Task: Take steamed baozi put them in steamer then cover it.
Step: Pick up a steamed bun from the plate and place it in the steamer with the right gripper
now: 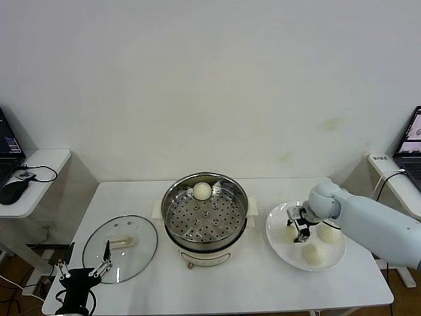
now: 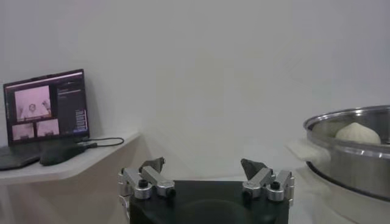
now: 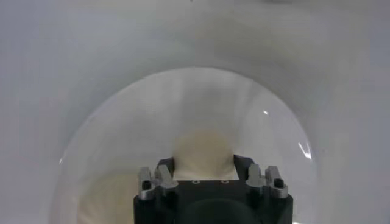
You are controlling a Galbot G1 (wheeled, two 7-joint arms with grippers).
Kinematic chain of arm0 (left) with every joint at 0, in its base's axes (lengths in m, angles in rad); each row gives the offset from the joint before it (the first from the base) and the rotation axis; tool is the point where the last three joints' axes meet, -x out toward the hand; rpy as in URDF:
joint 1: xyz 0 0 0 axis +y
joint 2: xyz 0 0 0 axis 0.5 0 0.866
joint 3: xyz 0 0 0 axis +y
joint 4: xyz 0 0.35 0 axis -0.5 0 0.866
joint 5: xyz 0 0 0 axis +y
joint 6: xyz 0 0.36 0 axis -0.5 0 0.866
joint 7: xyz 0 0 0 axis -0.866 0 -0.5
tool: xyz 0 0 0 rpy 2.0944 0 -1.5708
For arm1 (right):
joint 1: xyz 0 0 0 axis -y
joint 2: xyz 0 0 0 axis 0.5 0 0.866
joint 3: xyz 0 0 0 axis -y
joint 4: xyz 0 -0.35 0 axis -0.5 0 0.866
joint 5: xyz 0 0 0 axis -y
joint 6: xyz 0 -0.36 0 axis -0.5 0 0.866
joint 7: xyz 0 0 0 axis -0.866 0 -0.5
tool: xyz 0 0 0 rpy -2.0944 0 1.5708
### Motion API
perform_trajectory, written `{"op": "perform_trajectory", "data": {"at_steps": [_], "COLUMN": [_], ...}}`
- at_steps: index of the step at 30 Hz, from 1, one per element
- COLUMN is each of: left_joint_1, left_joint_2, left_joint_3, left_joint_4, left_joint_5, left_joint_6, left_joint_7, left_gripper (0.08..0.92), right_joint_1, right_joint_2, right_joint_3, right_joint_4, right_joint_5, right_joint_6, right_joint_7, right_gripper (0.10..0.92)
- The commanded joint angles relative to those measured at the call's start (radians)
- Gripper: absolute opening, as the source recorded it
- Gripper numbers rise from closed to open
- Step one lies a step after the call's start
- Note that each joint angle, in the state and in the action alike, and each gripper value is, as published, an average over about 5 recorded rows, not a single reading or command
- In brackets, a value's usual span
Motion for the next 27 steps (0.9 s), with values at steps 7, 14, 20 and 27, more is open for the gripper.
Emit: {"op": "perform_trajectory", "data": {"at_steps": [7, 14, 20, 27], "left_joint_1": [-0.009, -0.018, -0.023, -0.024], "left_joint_2": [0.006, 0.013, 0.019, 0.016], "left_joint_3": [0.007, 0.01, 0.004, -0.008], "left_joint_4": [-0.006, -0.008, -0.003, -0.003], "left_joint_5": [-0.002, -0.006, -0.014, -0.018], "left_joint_6": [0.003, 0.005, 0.004, 0.003], "left_joint_7": [0.001, 0.002, 0.001, 0.0], "left_gripper": [0.823, 0.823, 0.823, 0.823], "right_joint_1": [0.381, 0.731, 0.808, 0.689], "right_joint_2": [-0.051, 0.052, 0.223, 0.471], "right_joint_3": [-0.173, -0.36, -0.421, -0.393], "right_joint_4": [0.103, 0.151, 0.179, 0.074], "right_joint_5": [0.2, 0.409, 0.596, 0.683], "right_joint_6": [-0.047, -0.109, -0.204, -0.295], "right_joint_7": [-0.034, -0.023, 0.054, 0.135], "right_gripper": [0.611, 0.619, 0.626, 0.628]}}
